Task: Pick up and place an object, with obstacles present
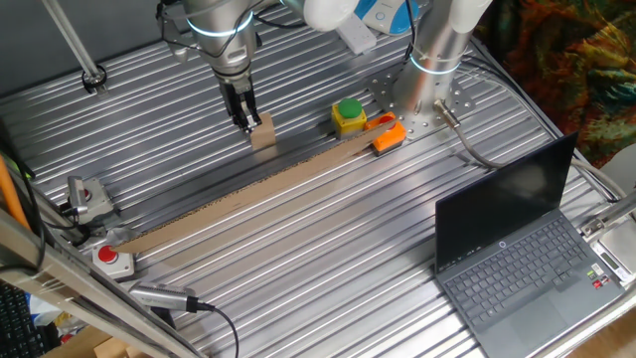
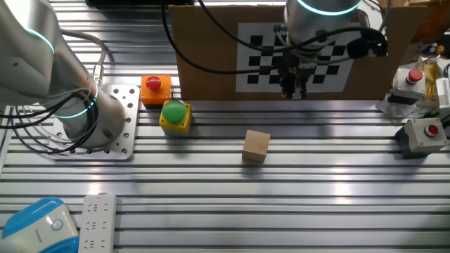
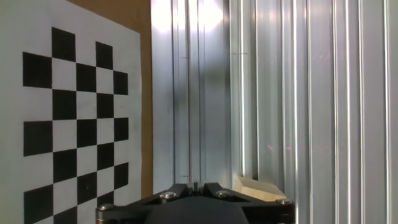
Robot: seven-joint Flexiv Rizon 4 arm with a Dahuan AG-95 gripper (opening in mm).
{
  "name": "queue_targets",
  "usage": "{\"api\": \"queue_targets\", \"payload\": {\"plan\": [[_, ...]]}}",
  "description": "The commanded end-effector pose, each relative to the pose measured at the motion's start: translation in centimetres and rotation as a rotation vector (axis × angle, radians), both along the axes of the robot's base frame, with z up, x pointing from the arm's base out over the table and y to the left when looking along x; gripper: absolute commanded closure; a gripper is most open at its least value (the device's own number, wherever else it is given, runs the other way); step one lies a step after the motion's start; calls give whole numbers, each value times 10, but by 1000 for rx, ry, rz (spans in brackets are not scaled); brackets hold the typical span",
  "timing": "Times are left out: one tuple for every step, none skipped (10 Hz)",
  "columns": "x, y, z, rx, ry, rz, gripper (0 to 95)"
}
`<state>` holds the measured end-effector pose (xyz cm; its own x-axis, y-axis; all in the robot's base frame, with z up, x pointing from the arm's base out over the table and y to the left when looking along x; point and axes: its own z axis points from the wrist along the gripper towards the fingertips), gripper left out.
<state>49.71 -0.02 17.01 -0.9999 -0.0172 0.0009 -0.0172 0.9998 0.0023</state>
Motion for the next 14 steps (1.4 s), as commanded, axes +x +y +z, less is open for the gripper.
{"api": "queue_targets", "payload": {"plan": [[-1, 1, -1, -4, -4, 5, 950], [-2, 1, -2, -2, -3, -3, 950], [-4, 1, -3, 2, -3, -9, 950], [-5, 1, -3, 7, -4, -15, 950], [-7, 0, -5, 27, -8, -24, 950], [-9, -1, -7, 42, -9, -30, 950], [-12, -4, -11, 47, -9, -27, 950], [-12, -5, -12, 45, -8, -26, 950], [-19, -13, -18, 46, -8, -23, 950], [-23, -17, -22, 47, -5, -21, 950], [-24, -19, -23, 46, -5, -20, 950], [-31, -27, -29, 39, -7, -18, 950], [-33, -29, -32, 40, -5, -19, 950], [-35, -32, -37, 22, -1, -26, 950]]}}
